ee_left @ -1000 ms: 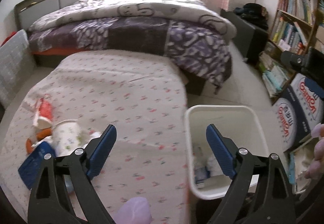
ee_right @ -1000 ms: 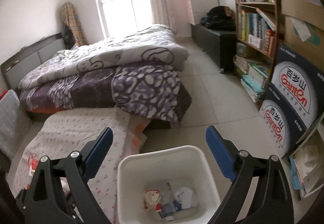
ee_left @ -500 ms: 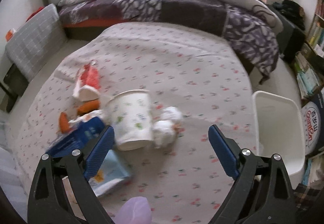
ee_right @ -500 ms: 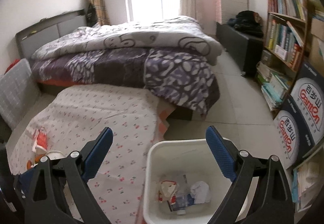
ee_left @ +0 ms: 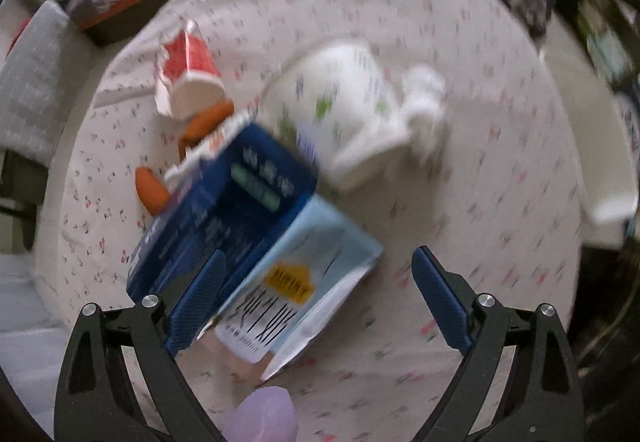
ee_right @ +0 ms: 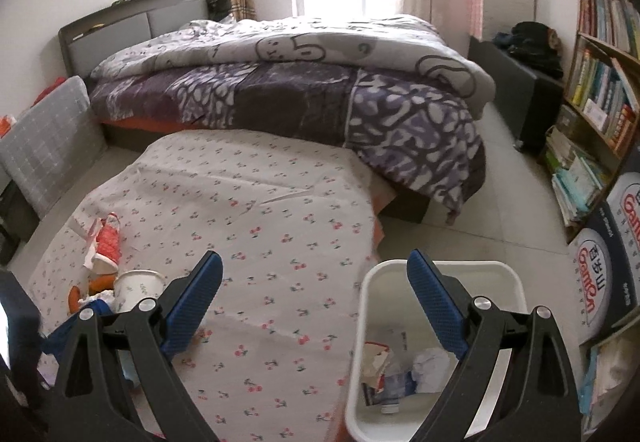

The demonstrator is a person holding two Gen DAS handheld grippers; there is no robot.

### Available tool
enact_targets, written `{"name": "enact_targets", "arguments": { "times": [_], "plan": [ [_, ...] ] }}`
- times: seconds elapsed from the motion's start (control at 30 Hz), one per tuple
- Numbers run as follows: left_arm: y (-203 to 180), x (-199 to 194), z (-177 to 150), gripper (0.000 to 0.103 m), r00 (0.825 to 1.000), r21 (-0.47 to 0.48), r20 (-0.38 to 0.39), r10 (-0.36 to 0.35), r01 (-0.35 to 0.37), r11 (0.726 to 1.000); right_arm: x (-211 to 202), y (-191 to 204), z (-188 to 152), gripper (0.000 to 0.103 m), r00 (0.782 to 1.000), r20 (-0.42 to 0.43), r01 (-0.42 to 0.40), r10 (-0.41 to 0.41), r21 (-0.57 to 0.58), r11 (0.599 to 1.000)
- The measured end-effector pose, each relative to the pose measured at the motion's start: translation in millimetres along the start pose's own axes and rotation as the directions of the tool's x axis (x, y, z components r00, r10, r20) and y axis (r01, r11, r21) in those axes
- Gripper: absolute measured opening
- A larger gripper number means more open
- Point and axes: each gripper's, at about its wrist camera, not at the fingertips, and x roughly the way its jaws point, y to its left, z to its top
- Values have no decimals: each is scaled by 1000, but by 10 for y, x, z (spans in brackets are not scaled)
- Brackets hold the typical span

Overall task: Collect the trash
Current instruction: 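Grasp the white-and-blue milk carton with the left tool, then grasp the leaf-print paper cup with the right tool while the left tool lifts the carton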

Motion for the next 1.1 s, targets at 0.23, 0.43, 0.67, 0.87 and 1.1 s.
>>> {"name": "enact_targets", "arguments": {
  "times": [0.23,0.43,0.67,0.87,1.1],
  "plan": [
    [185,332,-146,90,997,14,-71,-7,8,1000,196,278,-38,91,998,-59,-23,20,-43,999],
    [235,222,-216,59,996,9,-49,-80,80,997,398,483,-77,91,990,-127,-61,55,-49,997],
    [469,-383,-369,59,985,-71,104,-140,148,986,663,774,-124,91,961,-232,-158,149,-22,987],
    [1132,-869,-381,59,954,-296,280,-105,190,936,854,1262,-285,91,906,-340,-295,254,-76,952],
    [1253,-926,-367,60,946,-389,315,-82,207,898,1048,1634,-436,91,879,-384,-348,282,-113,931]
  ]
}}
